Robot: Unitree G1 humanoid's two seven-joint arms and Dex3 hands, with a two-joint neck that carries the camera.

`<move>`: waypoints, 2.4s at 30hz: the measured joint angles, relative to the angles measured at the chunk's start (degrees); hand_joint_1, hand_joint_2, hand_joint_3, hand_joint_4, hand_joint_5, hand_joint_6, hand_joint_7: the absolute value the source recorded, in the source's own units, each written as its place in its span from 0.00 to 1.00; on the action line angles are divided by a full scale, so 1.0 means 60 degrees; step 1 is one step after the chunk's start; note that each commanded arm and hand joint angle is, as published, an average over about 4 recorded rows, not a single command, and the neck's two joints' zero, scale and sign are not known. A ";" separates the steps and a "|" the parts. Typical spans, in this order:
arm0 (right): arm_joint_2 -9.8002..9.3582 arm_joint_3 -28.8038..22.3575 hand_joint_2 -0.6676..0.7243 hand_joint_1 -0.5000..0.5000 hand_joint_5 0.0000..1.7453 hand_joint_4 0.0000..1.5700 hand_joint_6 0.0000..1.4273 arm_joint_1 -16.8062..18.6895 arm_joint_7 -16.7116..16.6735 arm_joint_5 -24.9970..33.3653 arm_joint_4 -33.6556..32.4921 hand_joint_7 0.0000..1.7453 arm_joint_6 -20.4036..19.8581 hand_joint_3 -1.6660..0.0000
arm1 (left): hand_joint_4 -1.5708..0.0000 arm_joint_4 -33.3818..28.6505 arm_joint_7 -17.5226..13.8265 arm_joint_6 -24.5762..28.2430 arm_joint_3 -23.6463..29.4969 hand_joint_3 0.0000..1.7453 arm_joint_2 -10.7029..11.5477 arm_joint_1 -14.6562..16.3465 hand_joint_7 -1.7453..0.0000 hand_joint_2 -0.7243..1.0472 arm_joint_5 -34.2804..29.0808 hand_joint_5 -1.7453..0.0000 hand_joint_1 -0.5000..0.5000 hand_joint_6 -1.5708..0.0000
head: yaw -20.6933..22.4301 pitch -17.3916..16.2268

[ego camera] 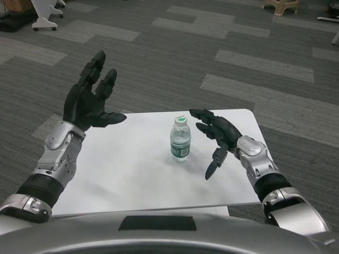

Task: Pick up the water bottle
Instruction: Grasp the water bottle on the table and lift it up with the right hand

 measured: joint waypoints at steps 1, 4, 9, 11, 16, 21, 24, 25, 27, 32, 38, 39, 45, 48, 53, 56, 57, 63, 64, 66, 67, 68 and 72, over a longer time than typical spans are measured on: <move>0.0010 0.0000 0.65 0.04 0.00 0.01 0.02 -0.0035 -0.0006 0.0000 0.0088 0.12 0.0001 1.00 | 1.00 0.0005 0.0000 0.0000 0.0000 0.05 0.0000 0.0000 1.00 0.60 -0.0003 1.00 0.00 1.00 | 0.0000 0.0009; 0.0030 -0.0004 0.64 0.04 0.00 0.00 0.02 -0.0116 -0.0016 0.0000 0.0287 0.15 0.0002 1.00 | 1.00 0.0014 0.0000 0.0000 -0.0001 0.05 0.0000 0.0000 1.00 0.60 -0.0012 1.00 0.00 1.00 | -0.0004 0.0041; 0.0161 -0.0013 0.64 0.04 0.00 0.00 0.02 -0.0329 -0.0191 0.0000 0.0907 0.13 0.0000 1.00 | 1.00 0.0028 0.0000 0.0000 -0.0036 0.05 0.0000 -0.0001 1.00 0.60 -0.0018 1.00 0.00 1.00 | -0.0038 0.0080; 0.0223 0.0001 0.64 0.04 0.00 0.00 0.02 -0.0374 -0.0242 -0.0001 0.1073 0.12 0.0001 1.00 | 1.00 0.0028 0.0000 0.0000 -0.0061 0.05 0.0000 -0.0001 1.00 0.60 -0.0019 1.00 0.00 1.00 | -0.0049 0.0100; 0.0368 0.0109 0.64 0.04 0.00 0.01 0.02 -0.0439 -0.0413 -0.0002 0.1426 0.12 0.0000 0.98 | 1.00 0.0028 0.0000 -0.0001 -0.0154 0.05 0.0000 -0.0002 1.00 0.60 -0.0024 1.00 0.00 1.00 | -0.0049 0.0174; 0.0471 0.0535 0.64 0.04 0.00 0.00 0.02 -0.0598 -0.0553 -0.0001 0.1828 0.12 0.0002 1.00 | 1.00 0.0026 0.0000 -0.0002 -0.0219 0.05 0.0000 -0.0002 1.00 0.60 -0.0035 1.00 0.00 1.00 | -0.0017 0.0269; 0.0573 0.0943 0.62 0.04 0.00 0.01 0.02 -0.0822 -0.0665 -0.0002 0.2100 0.12 0.0005 0.99 | 1.00 0.0026 -0.0001 -0.0003 -0.0254 0.05 0.0000 -0.0002 1.00 0.60 -0.0037 1.00 0.00 1.00 | -0.0003 0.0313; 0.0604 0.1073 0.61 0.04 0.00 0.01 0.02 -0.0900 -0.0700 -0.0002 0.2186 0.11 0.0004 0.99 | 1.00 0.0027 -0.0001 -0.0004 -0.0265 0.05 0.0000 -0.0002 1.00 0.60 -0.0039 1.00 0.00 1.00 | 0.0000 0.0320; 0.0647 0.1298 0.59 0.04 0.00 0.00 0.02 -0.1053 -0.0781 -0.0003 0.2351 0.09 0.0004 0.99 | 1.00 0.0028 0.0000 -0.0004 -0.0283 0.05 0.0000 -0.0003 1.00 0.60 -0.0050 1.00 0.00 1.00 | -0.0003 0.0325; 0.0728 0.1572 0.59 0.04 0.00 0.00 0.02 -0.1272 -0.1024 -0.0003 0.2672 0.08 0.0002 1.00 | 1.00 0.0035 0.0000 -0.0005 -0.0319 0.05 -0.0001 -0.0013 1.00 0.60 -0.0100 1.00 0.00 1.00 | -0.0071 0.0349; 0.0827 0.1692 0.59 0.04 0.00 0.00 0.02 -0.1536 -0.1415 -0.0004 0.2799 0.08 0.0004 0.99 | 1.00 0.0087 0.0000 -0.0007 -0.0441 0.05 -0.0001 -0.0151 1.00 0.60 -0.0197 1.00 0.00 1.00 | -0.0165 0.0433; 0.0849 0.1704 0.59 0.04 0.00 0.00 0.02 -0.1549 -0.1463 -0.0005 0.2802 0.08 0.0004 0.99 | 1.00 0.0089 0.0000 -0.0008 -0.0445 0.05 -0.0001 -0.0164 1.00 0.60 -0.0199 1.00 0.00 1.00 | -0.0172 0.0456; 0.0946 0.1837 0.61 0.04 0.00 0.00 0.02 -0.1576 -0.1722 -0.0008 0.2893 0.04 0.0004 1.00 | 1.00 0.0096 0.0000 -0.0009 -0.0464 0.05 -0.0001 -0.0171 1.00 0.60 -0.0204 1.00 0.00 1.00 | -0.0178 0.0580; 0.0959 0.1957 0.59 0.04 0.00 0.00 0.02 -0.1694 -0.1855 -0.0009 0.2984 0.04 0.0004 0.98 | 1.00 0.0098 0.0000 -0.0010 -0.0474 0.05 -0.0001 -0.0171 1.00 0.60 -0.0206 1.00 0.00 1.00 | -0.0207 0.0619; 0.1001 0.2294 0.59 0.04 0.00 0.00 0.02 -0.1943 -0.2044 -0.0009 0.3033 0.04 0.0004 1.00 | 1.00 0.0100 0.0000 -0.0012 -0.0489 0.05 0.0000 -0.0172 1.00 0.60 -0.0208 1.00 0.00 1.00 | -0.0270 0.0668; 0.1007 0.2437 0.62 0.04 0.00 0.00 0.02 -0.2015 -0.2145 -0.0009 0.3043 0.04 0.0004 1.00 | 1.00 0.0100 0.0000 -0.0012 -0.0500 0.05 0.0000 -0.0172 1.00 0.60 -0.0209 1.00 0.00 1.00 | -0.0285 0.0691; 0.1007 0.2469 0.64 0.04 0.00 0.00 0.02 -0.2028 -0.2175 -0.0009 0.3049 0.04 0.0004 1.00 | 1.00 0.0101 0.0000 -0.0012 -0.0502 0.04 0.0000 -0.0172 1.00 0.60 -0.0210 1.00 0.00 1.00 | -0.0295 0.0701; 0.1018 0.2621 0.64 0.04 0.00 0.00 0.02 -0.2046 -0.2372 -0.0009 0.3157 0.02 0.0001 1.00 | 1.00 0.0112 -0.0001 -0.0012 -0.0508 0.05 0.0000 -0.0173 1.00 0.60 -0.0242 1.00 0.00 1.00 | -0.0281 0.0783; 0.1023 0.2652 0.64 0.04 0.00 0.00 0.02 -0.2052 -0.2453 -0.0009 0.3212 0.01 0.0000 1.00 | 1.00 0.0117 -0.0001 -0.0012 -0.0510 0.04 0.0000 -0.0174 1.00 0.60 -0.0242 1.00 0.00 1.00 | -0.0281 0.0798; 0.1031 0.2711 0.64 0.04 0.00 0.00 0.02 -0.2060 -0.2583 -0.0009 0.3315 0.00 -0.0001 1.00 | 1.00 0.0126 0.0000 -0.0012 -0.0512 0.04 0.0000 -0.0174 1.00 0.60 -0.0242 1.00 0.00 1.00 | -0.0298 0.0817; 0.1036 0.2733 0.64 0.04 0.00 0.00 0.02 -0.2061 -0.2617 -0.0009 0.3349 0.00 -0.0001 1.00 | 1.00 0.0128 0.0000 -0.0012 -0.0512 0.04 0.0000 -0.0174 1.00 0.60 -0.0242 1.00 0.00 1.00 | -0.0301 0.0836; 0.1044 0.2770 0.64 0.04 0.00 0.00 0.02 -0.2064 -0.2662 -0.0009 0.3369 0.00 -0.0001 1.00 | 1.00 0.0129 0.0000 -0.0012 -0.0513 0.05 0.0000 -0.0174 1.00 0.60 -0.0242 1.00 0.00 1.00 | -0.0302 0.0852; 0.1070 0.3012 0.64 0.04 0.00 0.00 0.01 -0.2126 -0.2884 -0.0011 0.3424 0.00 -0.0001 0.98 | 1.00 0.0138 0.0000 -0.0013 -0.0524 0.05 0.0000 -0.0175 1.00 0.60 -0.0245 1.00 0.00 1.00 | -0.0288 0.0927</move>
